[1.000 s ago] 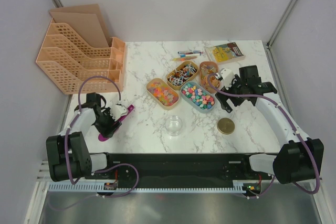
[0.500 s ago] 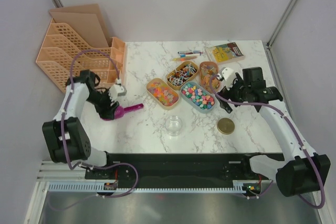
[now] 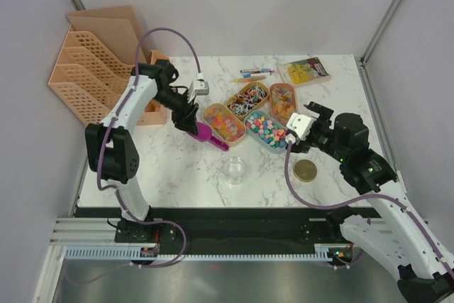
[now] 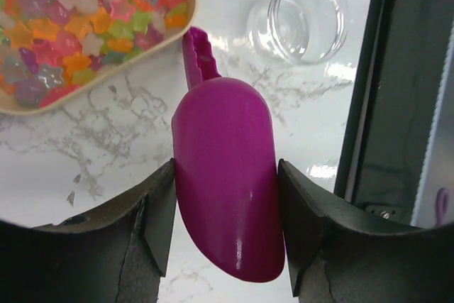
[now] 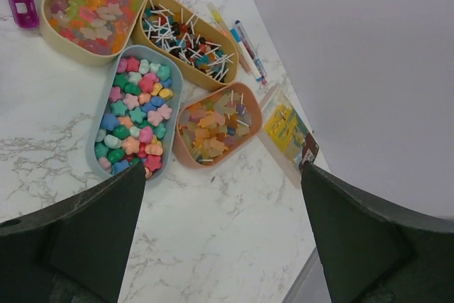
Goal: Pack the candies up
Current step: Pick up the spatula from the center of the board.
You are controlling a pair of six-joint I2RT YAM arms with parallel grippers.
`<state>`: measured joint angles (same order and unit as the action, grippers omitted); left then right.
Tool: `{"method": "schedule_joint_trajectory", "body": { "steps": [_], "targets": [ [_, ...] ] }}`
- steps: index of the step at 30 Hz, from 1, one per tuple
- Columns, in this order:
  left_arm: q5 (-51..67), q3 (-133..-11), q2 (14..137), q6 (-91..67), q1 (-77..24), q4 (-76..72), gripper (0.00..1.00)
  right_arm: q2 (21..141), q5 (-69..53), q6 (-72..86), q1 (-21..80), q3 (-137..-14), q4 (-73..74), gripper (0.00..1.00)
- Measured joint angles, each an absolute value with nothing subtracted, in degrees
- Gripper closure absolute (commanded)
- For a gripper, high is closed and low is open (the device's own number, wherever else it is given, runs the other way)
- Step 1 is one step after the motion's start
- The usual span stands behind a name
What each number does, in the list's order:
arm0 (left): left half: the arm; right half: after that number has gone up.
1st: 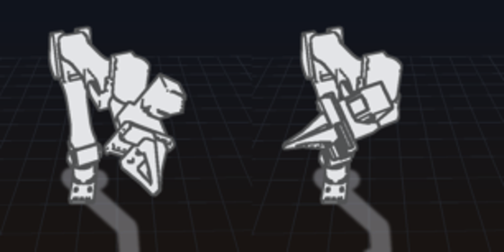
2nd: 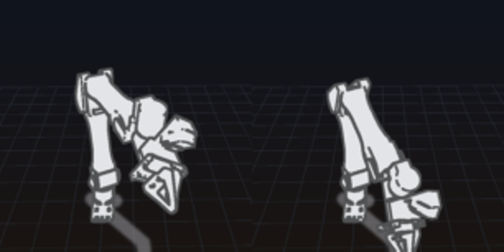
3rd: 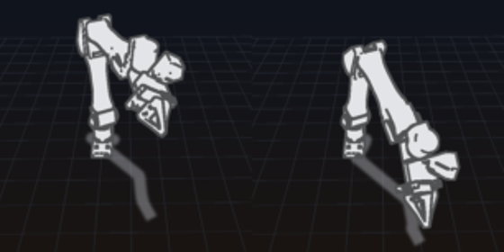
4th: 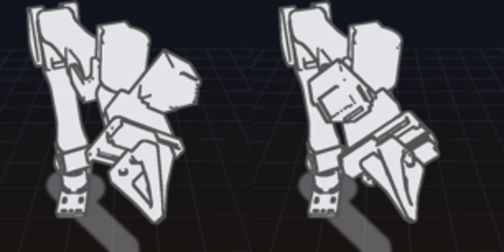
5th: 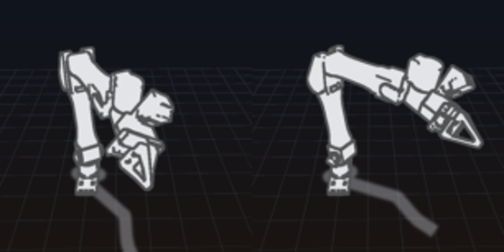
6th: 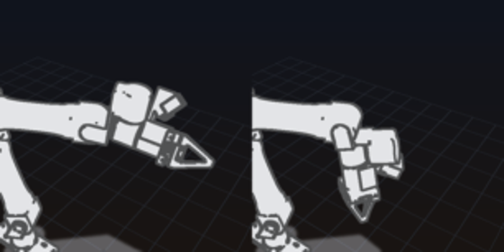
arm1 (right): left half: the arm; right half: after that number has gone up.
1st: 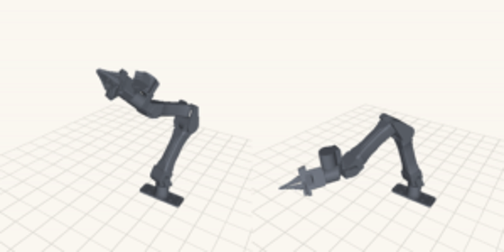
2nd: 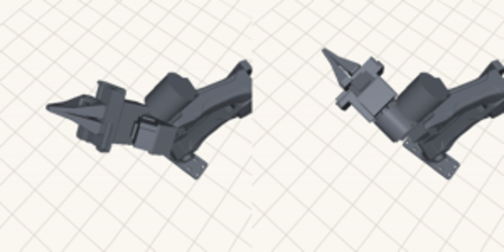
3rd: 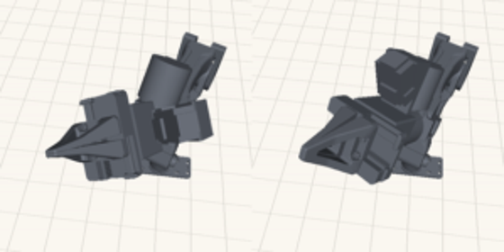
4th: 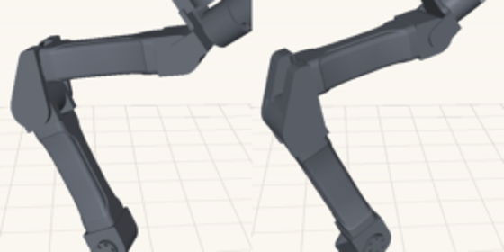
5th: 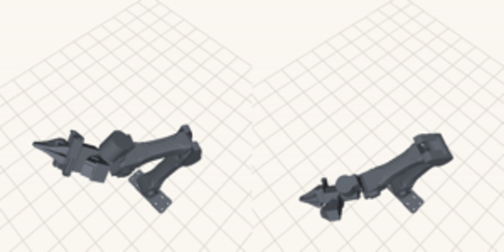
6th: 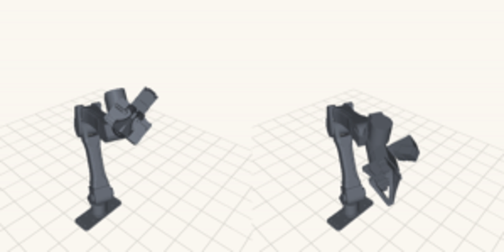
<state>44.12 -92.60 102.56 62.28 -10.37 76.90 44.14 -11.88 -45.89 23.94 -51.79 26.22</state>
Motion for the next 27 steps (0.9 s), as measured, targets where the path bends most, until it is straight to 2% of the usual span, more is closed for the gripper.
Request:
{"method": "schedule_joint_trajectory", "body": {
  "steps": [7, 17, 27],
  "targets": [
    [48.8, -106.4, 107.4, 53.3, -10.4, 77.1, 0.98, 47.1, -10.1, -45.7, 26.4, -50.0, 23.3, 0.02],
    [53.8, -115.4, 105.9, 45.8, -10.1, 77.7, 0.98, 48.2, -10.2, -42.3, 30.8, -50.0, 20.8, 0.03],
    [60.4, -116.2, 105.4, 40.7, -10.0, 77.7, 0.98, 50.5, -8.9, -40.5, 33.3, -49.6, 17.0, 0.02]
  ]
}}
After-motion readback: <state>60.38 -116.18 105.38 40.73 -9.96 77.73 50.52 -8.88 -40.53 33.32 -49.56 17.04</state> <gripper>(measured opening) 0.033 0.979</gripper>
